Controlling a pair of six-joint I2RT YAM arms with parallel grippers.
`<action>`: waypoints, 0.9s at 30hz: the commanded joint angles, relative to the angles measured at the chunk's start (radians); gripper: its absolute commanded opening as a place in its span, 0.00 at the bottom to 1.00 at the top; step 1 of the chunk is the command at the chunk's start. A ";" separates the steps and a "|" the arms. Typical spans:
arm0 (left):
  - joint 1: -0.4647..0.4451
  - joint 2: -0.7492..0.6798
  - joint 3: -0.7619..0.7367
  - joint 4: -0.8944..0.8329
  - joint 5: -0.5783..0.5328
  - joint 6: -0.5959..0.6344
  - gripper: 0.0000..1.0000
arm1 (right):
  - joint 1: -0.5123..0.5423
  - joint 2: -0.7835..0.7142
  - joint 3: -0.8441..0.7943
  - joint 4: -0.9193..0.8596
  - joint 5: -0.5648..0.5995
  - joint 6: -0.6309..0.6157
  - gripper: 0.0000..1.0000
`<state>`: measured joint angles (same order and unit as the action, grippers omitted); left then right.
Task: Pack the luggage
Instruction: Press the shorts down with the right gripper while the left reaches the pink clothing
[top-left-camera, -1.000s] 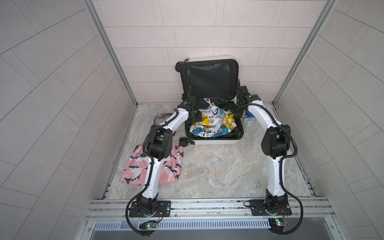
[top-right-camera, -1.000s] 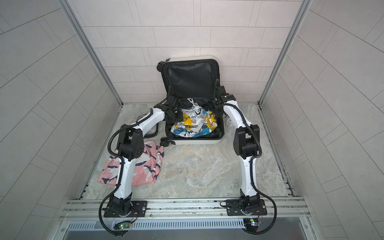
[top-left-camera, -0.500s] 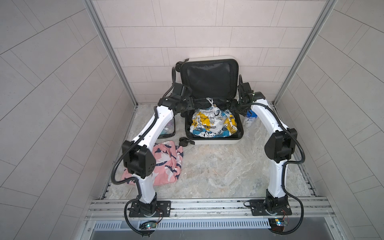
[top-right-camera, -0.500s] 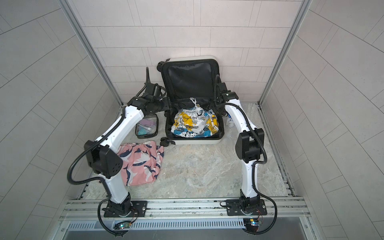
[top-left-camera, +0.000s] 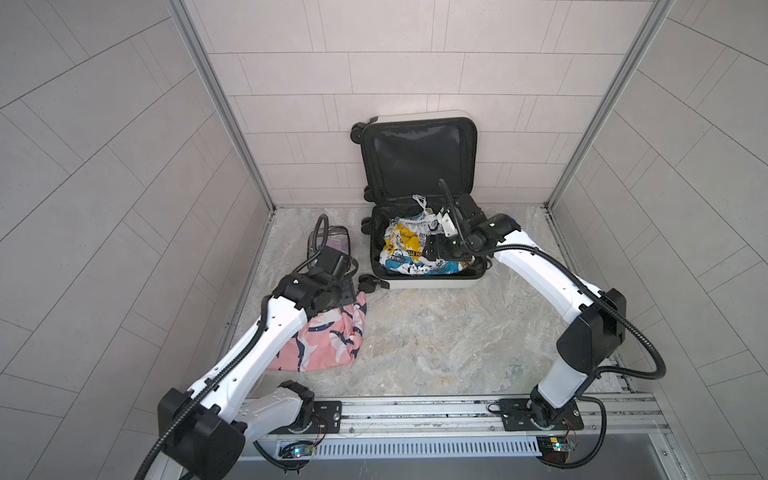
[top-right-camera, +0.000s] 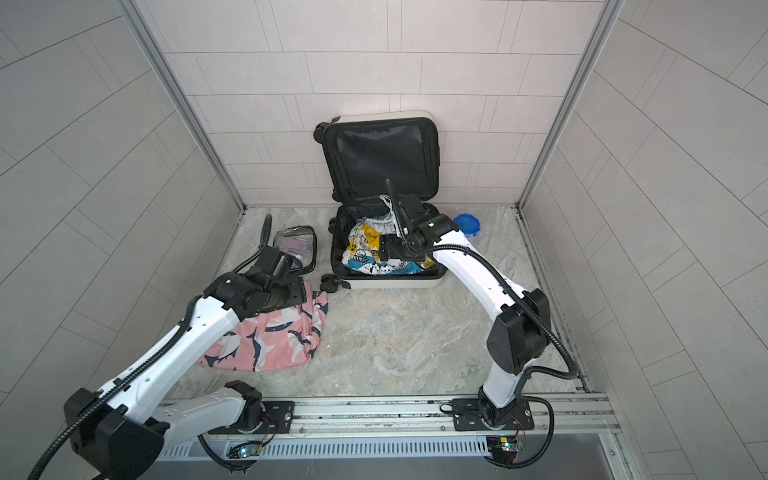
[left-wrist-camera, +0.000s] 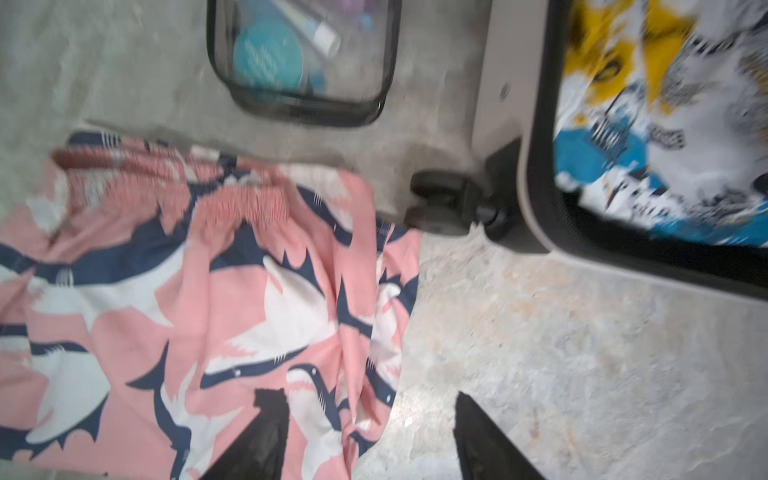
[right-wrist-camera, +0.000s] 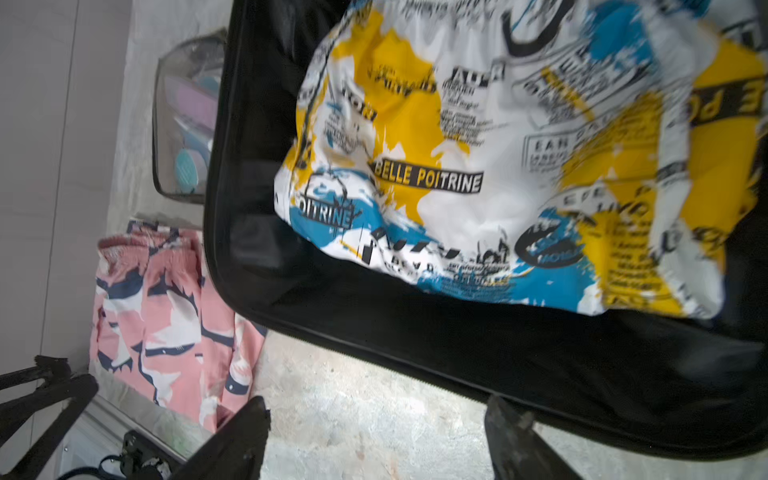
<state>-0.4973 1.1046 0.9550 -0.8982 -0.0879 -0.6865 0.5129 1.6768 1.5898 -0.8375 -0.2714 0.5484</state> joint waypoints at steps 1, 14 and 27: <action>-0.066 0.005 -0.075 -0.007 0.014 -0.115 0.73 | 0.018 -0.051 -0.104 0.041 0.015 0.040 0.83; -0.109 0.262 -0.207 0.164 0.016 -0.088 0.74 | 0.038 -0.188 -0.271 0.050 0.053 0.114 0.83; -0.109 0.374 -0.274 0.266 0.049 -0.062 0.31 | 0.038 -0.286 -0.355 0.042 0.073 0.145 0.78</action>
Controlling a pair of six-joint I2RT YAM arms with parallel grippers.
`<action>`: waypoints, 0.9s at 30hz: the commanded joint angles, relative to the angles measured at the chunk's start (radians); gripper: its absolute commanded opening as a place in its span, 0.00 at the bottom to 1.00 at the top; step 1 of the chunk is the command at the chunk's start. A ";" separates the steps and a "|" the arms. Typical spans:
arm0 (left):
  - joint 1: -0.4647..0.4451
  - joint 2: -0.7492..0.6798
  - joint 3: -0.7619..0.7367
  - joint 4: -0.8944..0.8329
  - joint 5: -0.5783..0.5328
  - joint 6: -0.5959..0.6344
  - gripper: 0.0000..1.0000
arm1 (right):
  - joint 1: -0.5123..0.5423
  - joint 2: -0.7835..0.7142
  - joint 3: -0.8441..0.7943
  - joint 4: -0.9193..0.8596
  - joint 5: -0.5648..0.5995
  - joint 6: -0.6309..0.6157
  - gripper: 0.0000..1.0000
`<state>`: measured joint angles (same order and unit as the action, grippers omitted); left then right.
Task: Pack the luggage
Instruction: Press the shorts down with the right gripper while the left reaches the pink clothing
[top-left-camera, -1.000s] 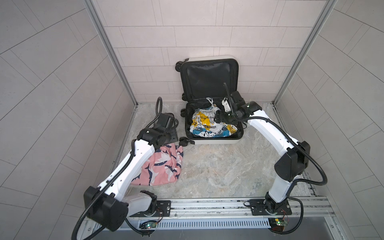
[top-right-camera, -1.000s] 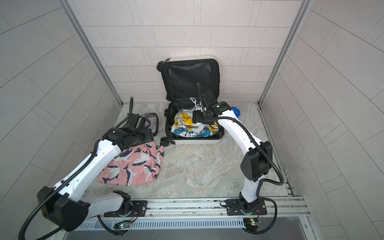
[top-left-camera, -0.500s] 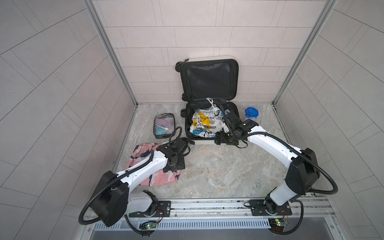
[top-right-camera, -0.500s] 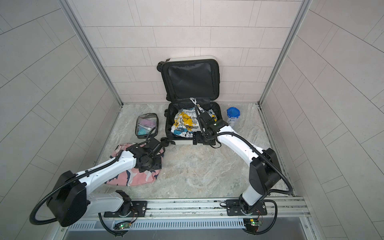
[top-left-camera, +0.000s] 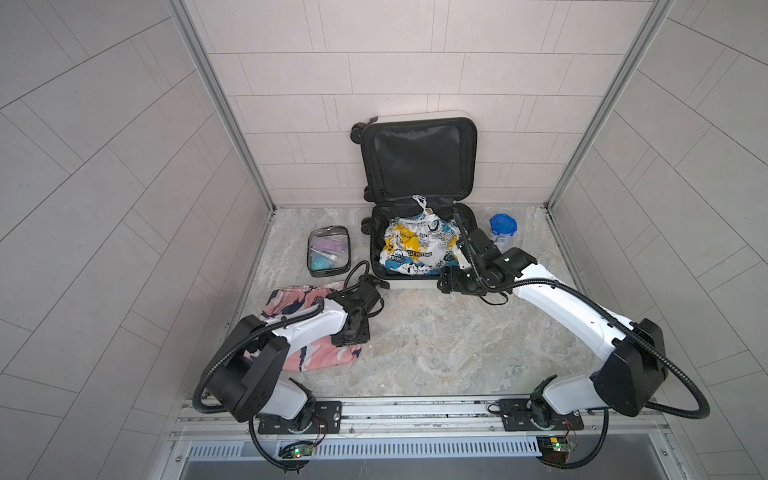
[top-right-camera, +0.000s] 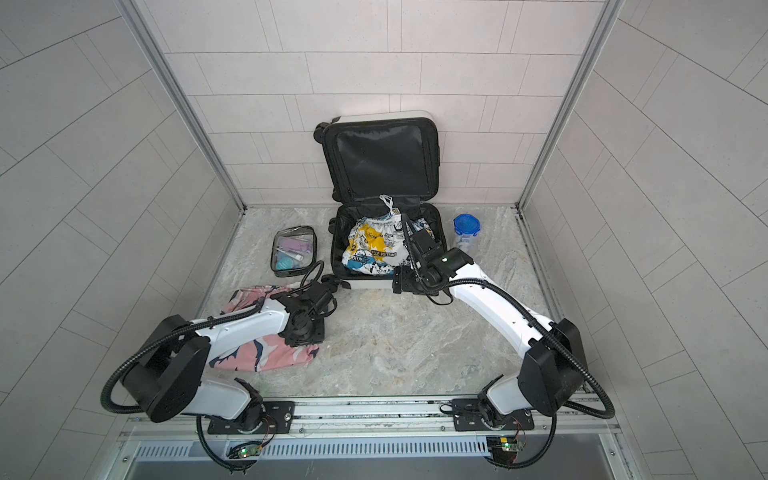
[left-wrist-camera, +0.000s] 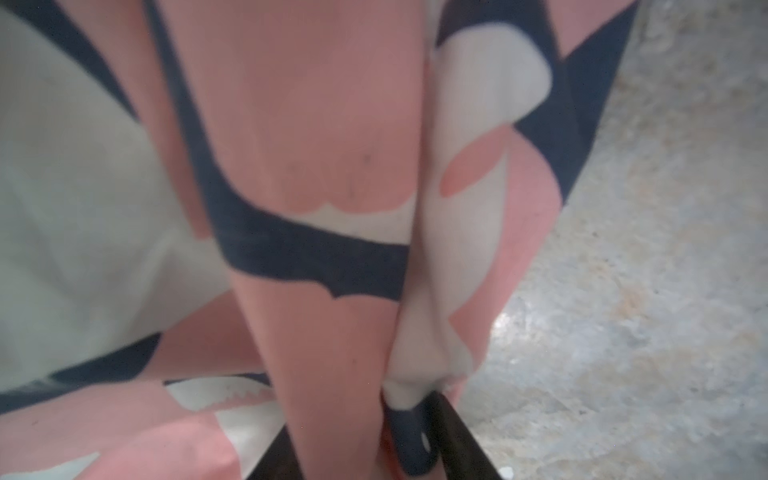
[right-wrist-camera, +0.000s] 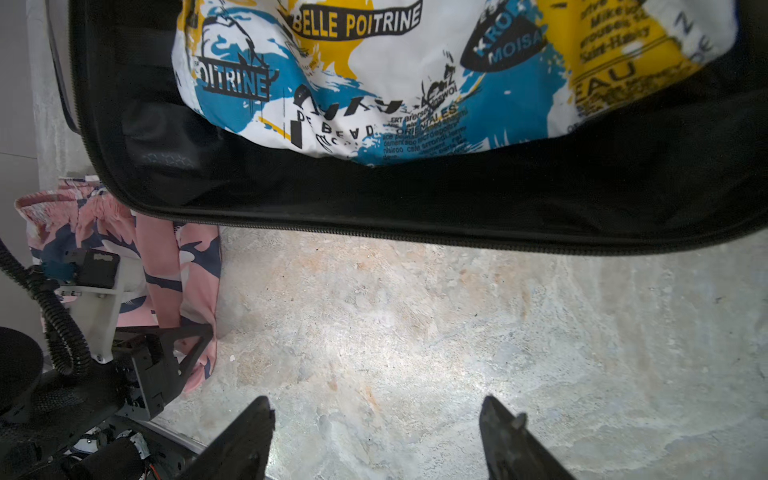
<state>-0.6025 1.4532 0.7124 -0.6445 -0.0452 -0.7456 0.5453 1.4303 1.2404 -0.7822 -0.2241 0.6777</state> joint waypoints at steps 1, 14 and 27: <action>-0.007 0.021 -0.034 0.013 0.015 0.001 0.24 | 0.005 -0.043 -0.007 -0.018 0.029 0.017 0.77; -0.290 -0.066 0.047 -0.018 0.118 -0.018 0.00 | -0.119 -0.122 -0.070 -0.070 0.048 0.028 0.73; -0.487 0.304 0.448 0.083 0.250 0.106 0.00 | -0.319 -0.199 -0.157 -0.098 -0.036 -0.013 0.73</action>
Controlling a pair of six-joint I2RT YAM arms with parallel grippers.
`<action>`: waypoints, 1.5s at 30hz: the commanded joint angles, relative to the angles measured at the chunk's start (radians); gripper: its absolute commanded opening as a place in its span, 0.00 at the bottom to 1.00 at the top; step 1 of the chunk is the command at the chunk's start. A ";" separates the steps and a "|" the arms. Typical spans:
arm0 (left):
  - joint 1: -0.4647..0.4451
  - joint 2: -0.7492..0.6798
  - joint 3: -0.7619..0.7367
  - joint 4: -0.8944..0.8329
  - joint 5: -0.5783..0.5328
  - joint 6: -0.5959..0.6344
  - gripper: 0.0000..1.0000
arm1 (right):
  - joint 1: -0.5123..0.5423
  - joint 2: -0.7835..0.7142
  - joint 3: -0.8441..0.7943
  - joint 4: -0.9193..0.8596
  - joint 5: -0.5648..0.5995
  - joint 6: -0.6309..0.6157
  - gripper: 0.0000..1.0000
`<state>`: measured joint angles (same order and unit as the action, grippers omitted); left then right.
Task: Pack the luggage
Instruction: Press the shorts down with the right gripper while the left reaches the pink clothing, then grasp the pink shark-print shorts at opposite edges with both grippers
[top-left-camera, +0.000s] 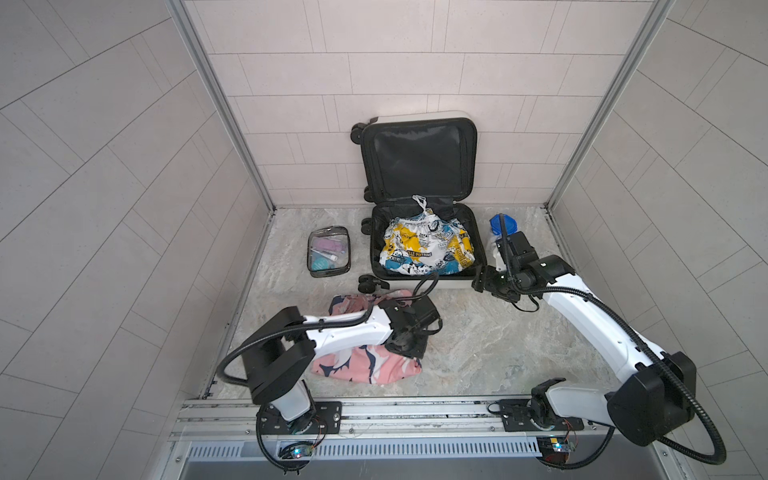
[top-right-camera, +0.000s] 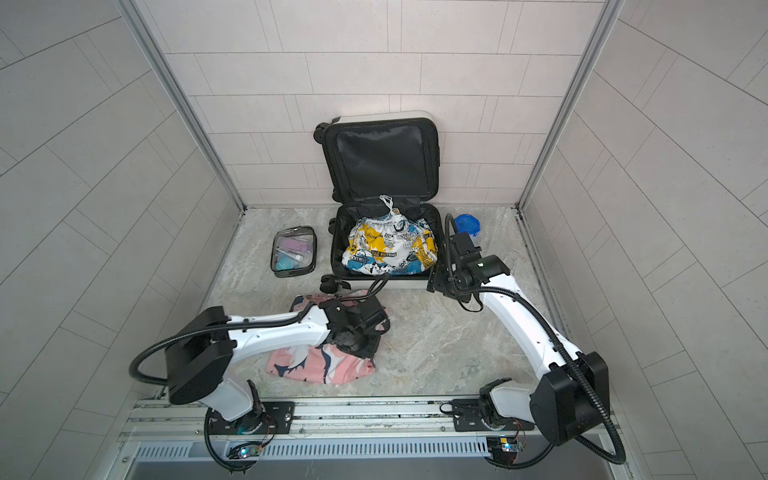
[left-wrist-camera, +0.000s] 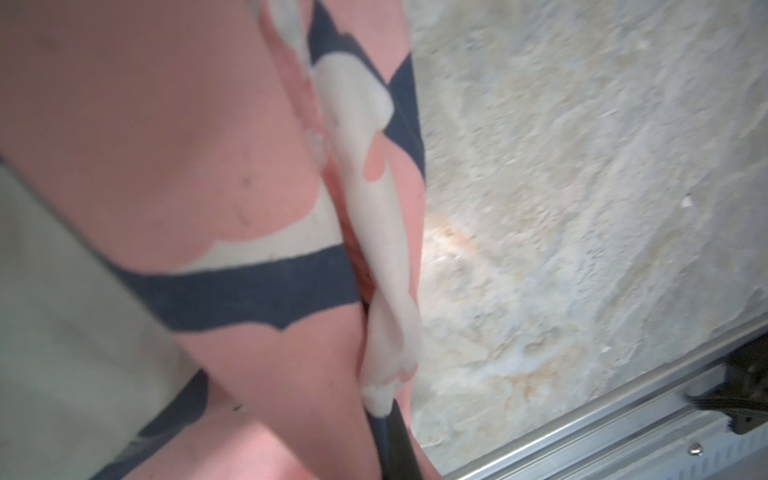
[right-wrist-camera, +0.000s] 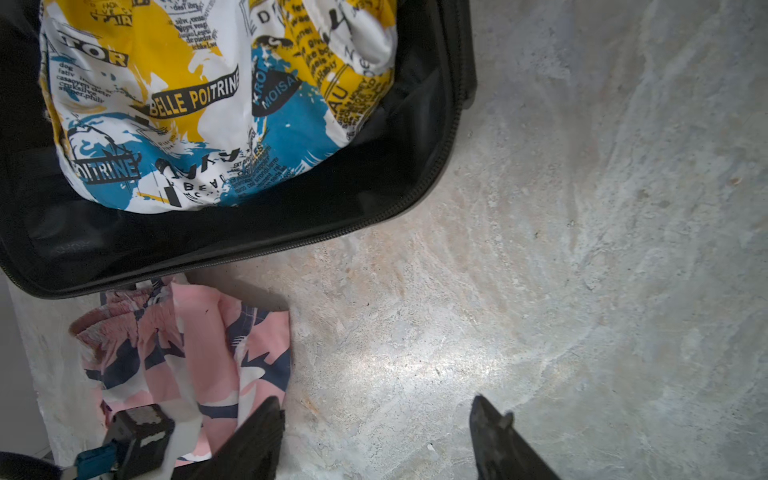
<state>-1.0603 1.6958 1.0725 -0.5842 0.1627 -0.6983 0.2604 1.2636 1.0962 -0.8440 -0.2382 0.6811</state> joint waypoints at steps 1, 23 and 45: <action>-0.042 0.097 0.135 0.017 0.052 0.075 0.01 | -0.053 -0.038 -0.019 -0.036 -0.029 -0.021 0.73; -0.080 -0.126 0.216 -0.177 -0.186 0.153 0.64 | -0.109 -0.141 -0.157 -0.016 -0.127 -0.019 0.82; 0.469 -0.537 -0.327 -0.013 -0.043 0.006 0.77 | 0.163 -0.084 -0.339 0.191 -0.079 0.107 0.86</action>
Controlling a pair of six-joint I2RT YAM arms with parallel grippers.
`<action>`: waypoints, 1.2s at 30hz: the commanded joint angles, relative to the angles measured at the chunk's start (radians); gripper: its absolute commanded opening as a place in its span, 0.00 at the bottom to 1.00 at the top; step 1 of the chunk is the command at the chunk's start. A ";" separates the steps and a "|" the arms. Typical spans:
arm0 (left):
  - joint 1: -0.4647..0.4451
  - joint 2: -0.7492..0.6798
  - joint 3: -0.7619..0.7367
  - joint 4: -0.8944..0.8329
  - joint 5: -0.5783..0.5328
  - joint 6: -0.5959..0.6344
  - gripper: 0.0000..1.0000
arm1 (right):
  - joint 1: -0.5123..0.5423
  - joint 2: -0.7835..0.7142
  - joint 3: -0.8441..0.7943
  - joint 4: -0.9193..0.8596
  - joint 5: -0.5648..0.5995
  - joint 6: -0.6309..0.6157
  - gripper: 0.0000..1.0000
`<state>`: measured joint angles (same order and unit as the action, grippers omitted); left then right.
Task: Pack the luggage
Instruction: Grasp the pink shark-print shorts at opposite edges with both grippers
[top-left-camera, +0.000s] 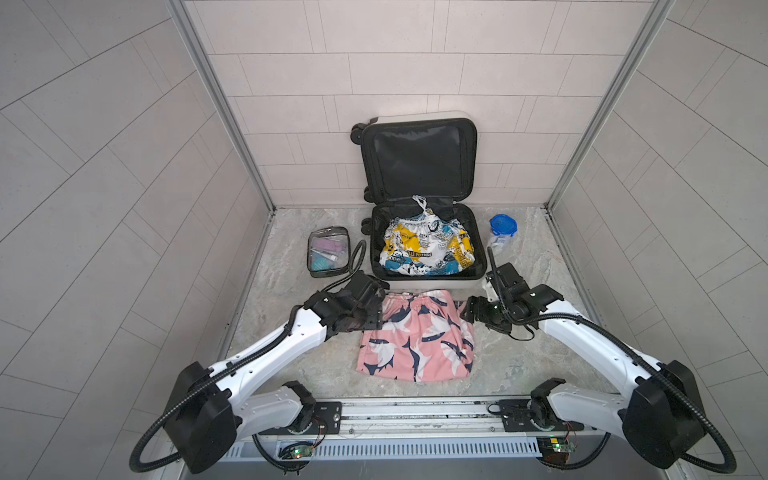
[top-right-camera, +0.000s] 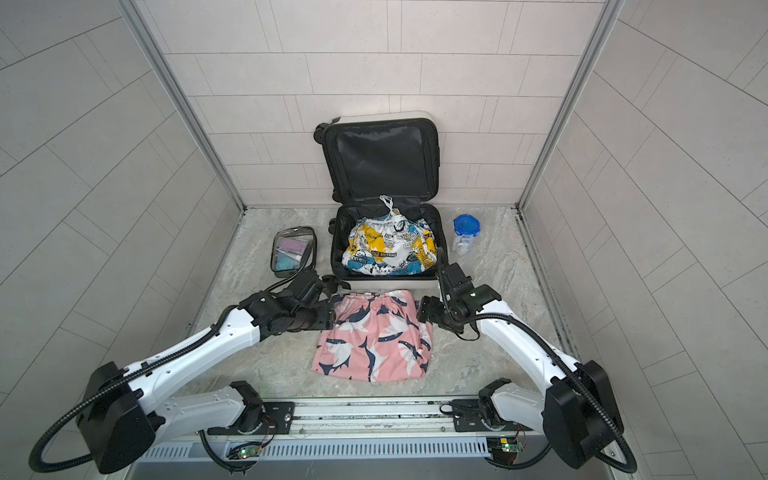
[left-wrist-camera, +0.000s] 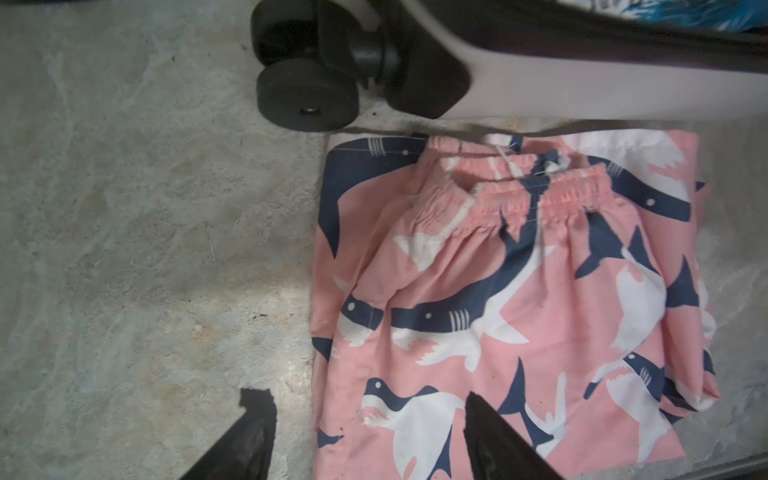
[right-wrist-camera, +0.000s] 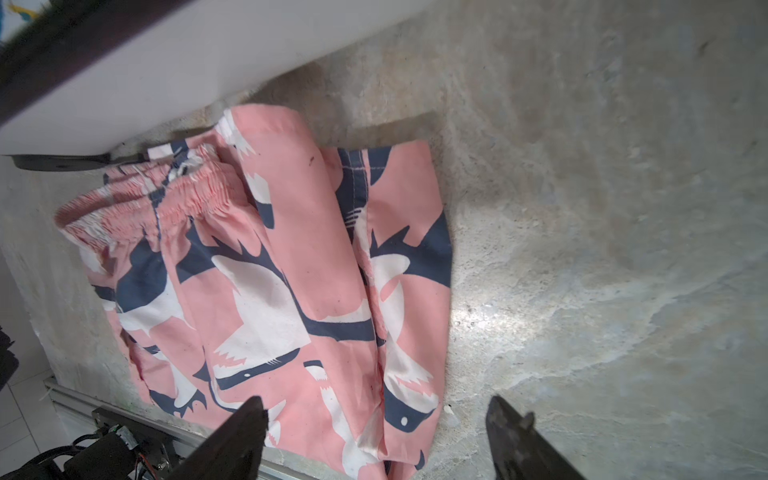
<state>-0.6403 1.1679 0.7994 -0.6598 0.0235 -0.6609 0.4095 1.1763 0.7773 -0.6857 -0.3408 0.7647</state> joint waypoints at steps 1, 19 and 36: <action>0.065 -0.007 -0.072 0.079 0.119 -0.035 0.78 | 0.016 0.002 -0.028 0.040 0.023 0.022 0.87; 0.151 0.137 -0.205 0.340 0.278 -0.034 0.85 | 0.055 0.111 -0.127 0.218 -0.033 0.073 0.89; 0.156 0.240 -0.273 0.506 0.368 -0.028 0.75 | 0.137 0.263 -0.111 0.329 -0.034 0.123 0.77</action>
<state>-0.4881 1.3689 0.5743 -0.1776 0.3523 -0.6811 0.5266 1.4021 0.6708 -0.3569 -0.3855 0.8654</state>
